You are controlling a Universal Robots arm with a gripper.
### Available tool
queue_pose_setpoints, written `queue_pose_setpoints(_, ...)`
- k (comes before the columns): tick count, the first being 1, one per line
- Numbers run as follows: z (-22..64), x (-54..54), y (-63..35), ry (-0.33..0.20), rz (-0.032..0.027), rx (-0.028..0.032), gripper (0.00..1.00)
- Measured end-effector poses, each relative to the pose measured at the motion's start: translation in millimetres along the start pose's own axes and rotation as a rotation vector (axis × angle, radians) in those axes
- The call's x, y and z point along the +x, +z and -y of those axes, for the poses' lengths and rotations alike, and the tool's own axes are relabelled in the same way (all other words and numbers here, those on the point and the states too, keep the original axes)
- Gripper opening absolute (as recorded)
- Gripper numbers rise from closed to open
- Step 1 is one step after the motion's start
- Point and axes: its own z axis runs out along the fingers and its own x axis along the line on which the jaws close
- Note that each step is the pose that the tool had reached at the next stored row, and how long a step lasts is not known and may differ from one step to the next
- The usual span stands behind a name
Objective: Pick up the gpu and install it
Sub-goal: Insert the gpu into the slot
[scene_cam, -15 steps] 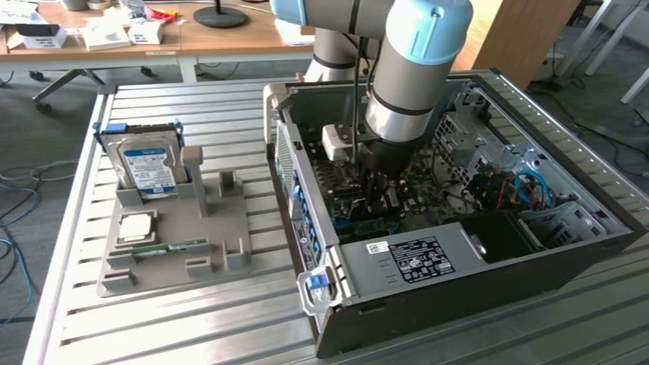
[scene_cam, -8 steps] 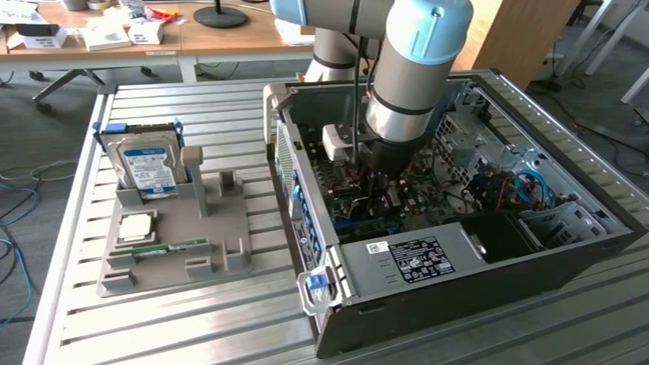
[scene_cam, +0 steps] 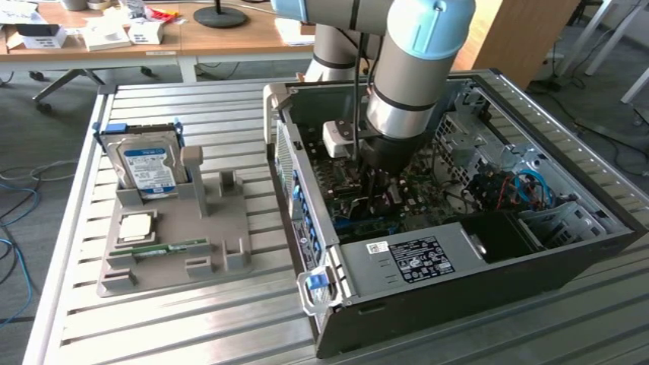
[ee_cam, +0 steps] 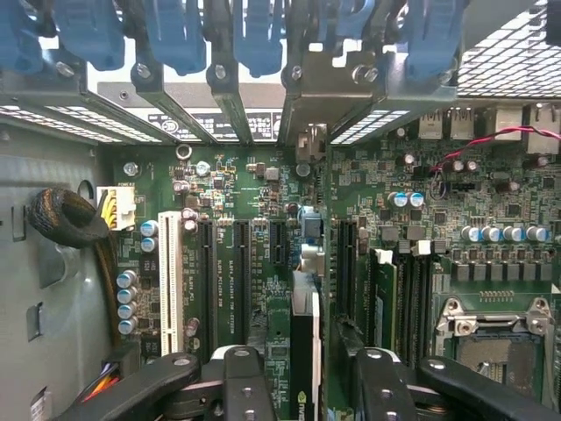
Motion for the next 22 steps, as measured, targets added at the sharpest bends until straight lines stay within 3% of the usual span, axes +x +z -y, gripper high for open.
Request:
queue_pose_setpoints(13,0.2,-2.6,-25.1,0.0,0.0,0.0,0.43)
queue_pose_setpoints(22,0.5,-4.1,-51.9,0.0,0.0002,0.0,0.43)
